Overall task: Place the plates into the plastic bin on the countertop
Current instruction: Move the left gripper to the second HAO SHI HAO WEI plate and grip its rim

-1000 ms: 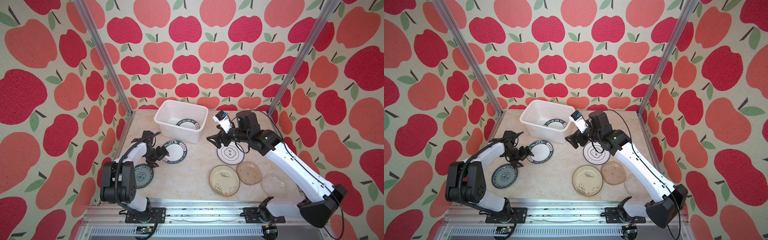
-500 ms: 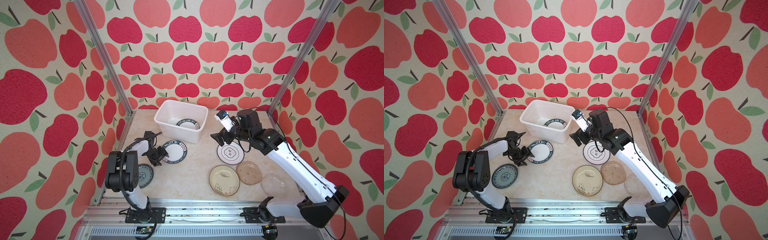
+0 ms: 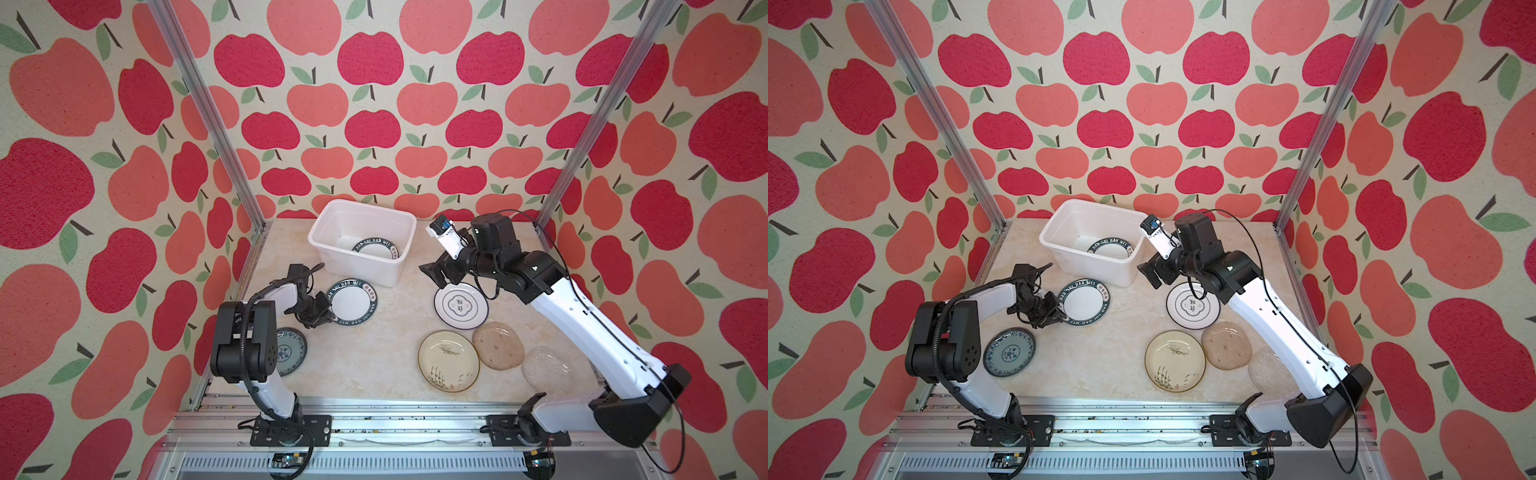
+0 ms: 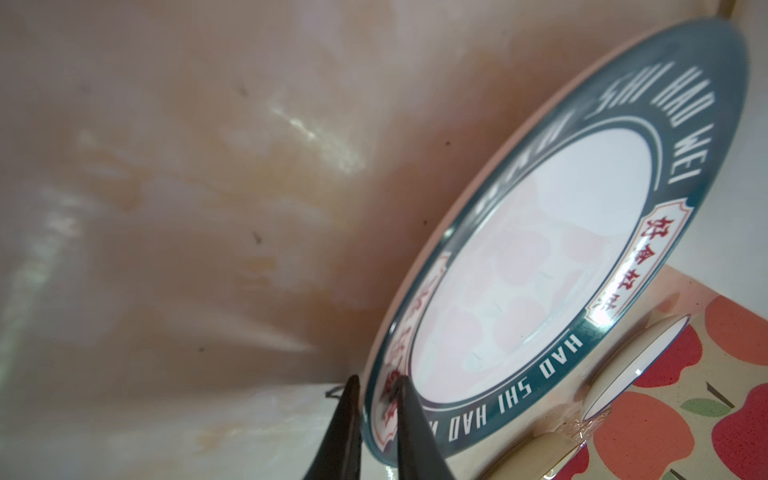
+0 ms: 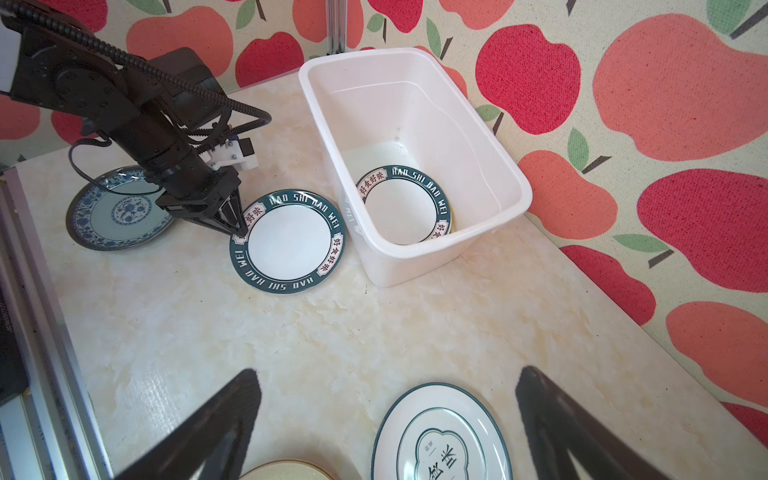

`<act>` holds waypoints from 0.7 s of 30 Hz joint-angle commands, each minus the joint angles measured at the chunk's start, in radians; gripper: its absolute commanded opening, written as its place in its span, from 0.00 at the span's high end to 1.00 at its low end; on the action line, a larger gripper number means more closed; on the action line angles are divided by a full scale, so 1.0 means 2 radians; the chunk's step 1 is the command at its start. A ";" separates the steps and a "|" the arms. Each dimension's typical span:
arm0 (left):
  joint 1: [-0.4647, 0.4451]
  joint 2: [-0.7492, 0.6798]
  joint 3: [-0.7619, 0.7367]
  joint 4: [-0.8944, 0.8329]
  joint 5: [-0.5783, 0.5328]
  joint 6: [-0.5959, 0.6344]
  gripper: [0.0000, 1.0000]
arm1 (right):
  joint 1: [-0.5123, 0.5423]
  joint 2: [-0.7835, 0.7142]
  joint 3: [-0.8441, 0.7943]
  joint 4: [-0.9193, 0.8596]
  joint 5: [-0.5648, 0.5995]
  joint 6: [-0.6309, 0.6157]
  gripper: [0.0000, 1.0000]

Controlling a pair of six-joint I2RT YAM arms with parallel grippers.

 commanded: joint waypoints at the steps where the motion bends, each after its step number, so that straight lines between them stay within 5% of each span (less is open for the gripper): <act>1: 0.000 -0.017 -0.019 -0.016 -0.033 0.004 0.91 | 0.002 0.007 0.018 -0.024 -0.001 0.005 0.01; 9: -0.001 -0.085 -0.032 -0.023 -0.039 -0.005 1.00 | 0.003 0.012 0.020 -0.039 -0.001 0.008 0.00; 21: 0.000 -0.135 -0.026 -0.037 -0.035 -0.010 1.00 | 0.003 0.018 0.010 -0.042 -0.005 0.024 0.01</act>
